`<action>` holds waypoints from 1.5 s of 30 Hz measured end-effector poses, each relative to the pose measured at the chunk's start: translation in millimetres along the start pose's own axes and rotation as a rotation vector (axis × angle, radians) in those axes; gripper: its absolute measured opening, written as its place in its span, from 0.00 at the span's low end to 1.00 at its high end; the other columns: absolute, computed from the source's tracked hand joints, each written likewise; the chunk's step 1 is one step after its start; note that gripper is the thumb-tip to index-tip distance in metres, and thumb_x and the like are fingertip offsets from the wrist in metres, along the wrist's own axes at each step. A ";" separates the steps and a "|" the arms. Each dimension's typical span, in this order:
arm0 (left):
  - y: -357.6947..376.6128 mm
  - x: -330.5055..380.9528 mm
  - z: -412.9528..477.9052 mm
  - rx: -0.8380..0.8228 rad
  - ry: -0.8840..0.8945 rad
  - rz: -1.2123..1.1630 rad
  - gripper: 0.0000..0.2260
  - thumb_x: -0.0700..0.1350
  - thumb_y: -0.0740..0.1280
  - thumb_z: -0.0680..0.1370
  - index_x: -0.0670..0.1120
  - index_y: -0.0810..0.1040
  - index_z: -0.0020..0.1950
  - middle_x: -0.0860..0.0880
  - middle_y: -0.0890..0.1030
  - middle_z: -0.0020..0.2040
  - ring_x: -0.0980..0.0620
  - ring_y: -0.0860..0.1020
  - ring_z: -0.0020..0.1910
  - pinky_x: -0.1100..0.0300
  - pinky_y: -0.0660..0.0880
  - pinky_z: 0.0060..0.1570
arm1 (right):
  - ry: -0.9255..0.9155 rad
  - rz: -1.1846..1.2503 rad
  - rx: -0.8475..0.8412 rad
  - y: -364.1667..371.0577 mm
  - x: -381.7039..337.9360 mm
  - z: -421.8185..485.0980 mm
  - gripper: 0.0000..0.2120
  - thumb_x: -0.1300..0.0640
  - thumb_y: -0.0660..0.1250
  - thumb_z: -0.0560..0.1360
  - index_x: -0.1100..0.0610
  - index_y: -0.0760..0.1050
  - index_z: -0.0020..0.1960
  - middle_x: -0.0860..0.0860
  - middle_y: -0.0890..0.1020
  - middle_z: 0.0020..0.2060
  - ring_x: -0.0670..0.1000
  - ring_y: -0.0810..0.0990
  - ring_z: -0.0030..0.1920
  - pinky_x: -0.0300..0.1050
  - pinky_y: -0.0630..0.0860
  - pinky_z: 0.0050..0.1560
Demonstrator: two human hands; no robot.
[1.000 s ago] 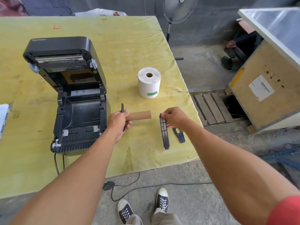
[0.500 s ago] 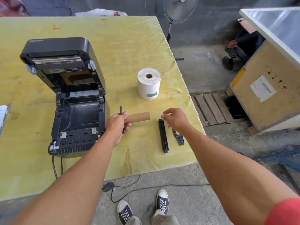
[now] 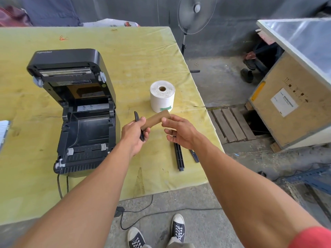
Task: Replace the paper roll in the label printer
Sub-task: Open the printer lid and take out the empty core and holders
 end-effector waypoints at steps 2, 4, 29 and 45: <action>0.7 -0.8 -1.9 -0.021 0.001 0.027 0.07 0.44 0.67 0.81 0.42 0.78 0.55 0.42 0.81 0.44 0.53 0.76 0.31 0.65 0.73 0.27 | -0.039 0.042 0.079 -0.9 -2.2 1.3 0.12 0.49 0.74 0.74 0.51 0.82 0.56 0.49 0.82 0.51 0.50 0.78 0.49 0.45 0.75 0.47; -0.9 -2.0 -3.7 -0.024 0.009 0.058 0.07 0.44 0.64 0.82 0.41 0.79 0.55 0.41 0.81 0.42 0.53 0.76 0.31 0.64 0.73 0.26 | -0.091 0.186 0.236 -9.4 -9.4 0.8 0.12 0.50 0.71 0.75 0.55 0.81 0.55 0.51 0.84 0.51 0.51 0.82 0.50 0.46 0.78 0.49; -44.2 -54.0 14.6 0.149 0.070 1.179 0.05 0.35 0.73 0.72 0.42 0.79 0.43 0.45 0.81 0.46 0.42 0.83 0.43 0.49 0.83 0.44 | 0.190 -1.108 0.276 -2.8 34.7 15.3 0.18 0.56 0.74 0.73 0.56 0.66 0.34 0.52 0.74 0.26 0.52 0.75 0.26 0.41 0.71 0.31; -46.3 -32.6 11.6 0.109 0.331 1.418 0.10 0.30 0.65 0.77 0.46 0.75 0.44 0.52 0.70 0.38 0.49 0.72 0.39 0.58 0.71 0.38 | 0.168 -1.095 0.336 9.9 32.3 2.1 0.17 0.50 0.76 0.73 0.65 0.80 0.47 0.60 0.86 0.38 0.59 0.86 0.43 0.52 0.82 0.48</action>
Point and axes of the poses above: each hand's wrist, its own z-axis towards the middle knuckle, its own y-axis out of the palm, x = y × z, the point moved 6 cm from there along z, towards the middle knuckle
